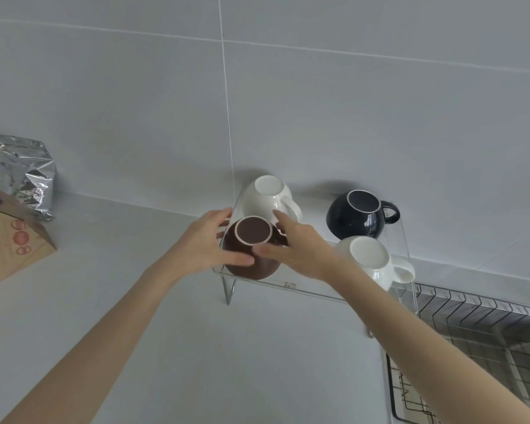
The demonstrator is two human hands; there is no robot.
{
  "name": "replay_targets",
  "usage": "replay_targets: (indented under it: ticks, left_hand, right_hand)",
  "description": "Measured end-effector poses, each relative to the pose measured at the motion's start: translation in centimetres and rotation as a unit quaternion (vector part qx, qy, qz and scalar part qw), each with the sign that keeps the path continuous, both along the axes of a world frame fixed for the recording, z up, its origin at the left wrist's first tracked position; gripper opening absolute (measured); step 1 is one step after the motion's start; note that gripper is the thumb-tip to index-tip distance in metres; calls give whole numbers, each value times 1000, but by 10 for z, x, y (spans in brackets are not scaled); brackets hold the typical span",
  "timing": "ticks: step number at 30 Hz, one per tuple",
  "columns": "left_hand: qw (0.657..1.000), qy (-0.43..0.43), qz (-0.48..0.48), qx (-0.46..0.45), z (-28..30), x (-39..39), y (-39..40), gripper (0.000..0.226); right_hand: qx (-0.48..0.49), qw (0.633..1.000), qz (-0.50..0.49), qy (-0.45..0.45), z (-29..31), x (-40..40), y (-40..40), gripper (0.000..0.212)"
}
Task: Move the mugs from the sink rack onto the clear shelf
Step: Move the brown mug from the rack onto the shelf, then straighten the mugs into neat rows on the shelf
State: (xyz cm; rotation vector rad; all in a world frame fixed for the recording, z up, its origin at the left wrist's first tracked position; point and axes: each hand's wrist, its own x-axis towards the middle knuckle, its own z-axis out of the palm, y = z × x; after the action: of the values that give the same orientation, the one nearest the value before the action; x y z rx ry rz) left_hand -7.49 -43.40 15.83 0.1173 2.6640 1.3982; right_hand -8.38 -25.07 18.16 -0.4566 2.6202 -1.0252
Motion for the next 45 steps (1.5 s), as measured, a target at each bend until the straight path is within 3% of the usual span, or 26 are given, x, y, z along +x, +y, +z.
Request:
replay_targets:
  ticks: [3, 5, 8, 12, 15, 19, 23, 33, 45]
  left_hand:
    - [996, -6, 44, 75, 18, -21, 0, 77]
    - [993, -18, 48, 106, 24, -40, 2, 72]
    - [987, -42, 38, 152, 18, -65, 14, 62]
    - [987, -55, 54, 140, 3, -84, 24, 88]
    - [984, -63, 57, 159, -2, -88, 22, 100]
    - [981, -59, 46, 180, -8, -86, 22, 82]
    - [973, -48, 68, 215, -11, -85, 22, 65]
    - [966, -52, 101, 230, -6, -58, 28, 61]
    - [966, -67, 97, 231, -2, -59, 29, 64]
  right_hand:
    - [-95, 988, -125, -5, 12, -16, 21, 42]
    - [-201, 951, -234, -16, 10, -23, 31, 35]
    - [-278, 912, -288, -88, -7, -21, 32, 17]
    - [-286, 914, -247, -146, -25, -5, 24, 55]
    - [-288, 918, -210, -172, -27, -5, 17, 53]
    - [-285, 924, -189, -172, -20, 0, 9, 51]
    - [-324, 900, -214, -197, -22, -10, 7, 51]
    - [-349, 879, -272, -177, -31, -43, 4, 63]
    - [-310, 887, -297, -169, -32, -52, 1, 65]
